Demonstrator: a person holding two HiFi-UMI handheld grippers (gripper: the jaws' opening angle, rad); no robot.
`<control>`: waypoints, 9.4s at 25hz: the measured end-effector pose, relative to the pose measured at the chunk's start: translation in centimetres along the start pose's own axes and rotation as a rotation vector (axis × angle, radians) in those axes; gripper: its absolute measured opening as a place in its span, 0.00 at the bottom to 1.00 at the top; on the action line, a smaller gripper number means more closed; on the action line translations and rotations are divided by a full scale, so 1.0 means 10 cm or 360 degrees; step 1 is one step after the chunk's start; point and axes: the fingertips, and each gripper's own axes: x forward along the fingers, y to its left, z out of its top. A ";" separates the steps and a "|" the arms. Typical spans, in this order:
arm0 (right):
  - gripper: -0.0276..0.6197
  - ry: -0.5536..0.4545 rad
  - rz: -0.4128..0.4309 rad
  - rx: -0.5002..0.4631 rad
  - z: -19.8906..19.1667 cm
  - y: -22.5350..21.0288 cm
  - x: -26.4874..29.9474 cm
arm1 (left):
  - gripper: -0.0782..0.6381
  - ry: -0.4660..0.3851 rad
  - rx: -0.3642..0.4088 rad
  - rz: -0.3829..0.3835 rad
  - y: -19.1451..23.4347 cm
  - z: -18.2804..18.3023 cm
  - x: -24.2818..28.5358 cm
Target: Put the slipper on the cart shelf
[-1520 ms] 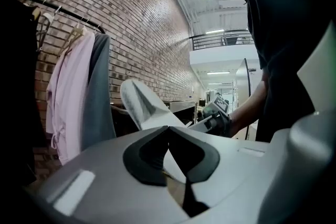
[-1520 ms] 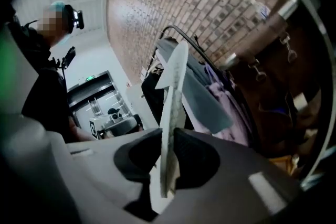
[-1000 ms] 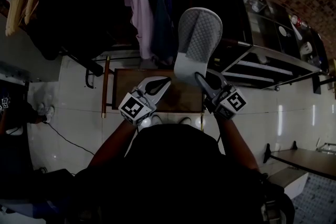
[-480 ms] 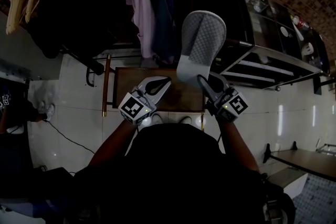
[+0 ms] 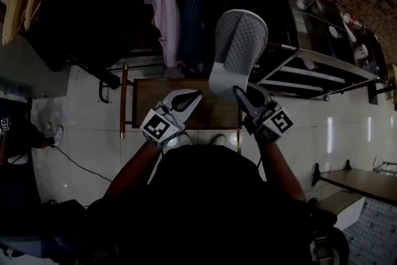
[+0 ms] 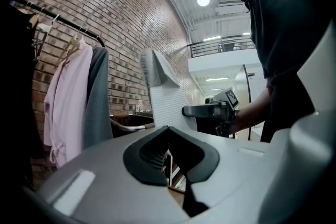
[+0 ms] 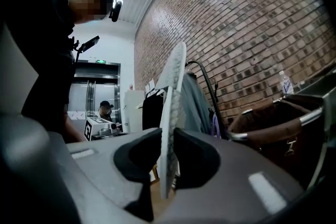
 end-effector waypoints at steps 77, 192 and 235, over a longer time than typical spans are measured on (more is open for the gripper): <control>0.14 0.0216 -0.0797 0.0548 -1.36 -2.72 -4.32 | 0.11 0.0043 0.0066 -0.0761 -2.54 -0.29 4.30; 0.04 0.0174 0.0348 -0.0258 -0.15 -2.93 -2.29 | 0.11 0.0178 -0.0069 0.0357 -1.55 -0.30 3.89; 0.05 0.0260 0.0113 -0.0322 -0.41 0.26 -0.74 | 0.11 -0.0017 -0.0008 0.0117 -1.03 -0.20 0.52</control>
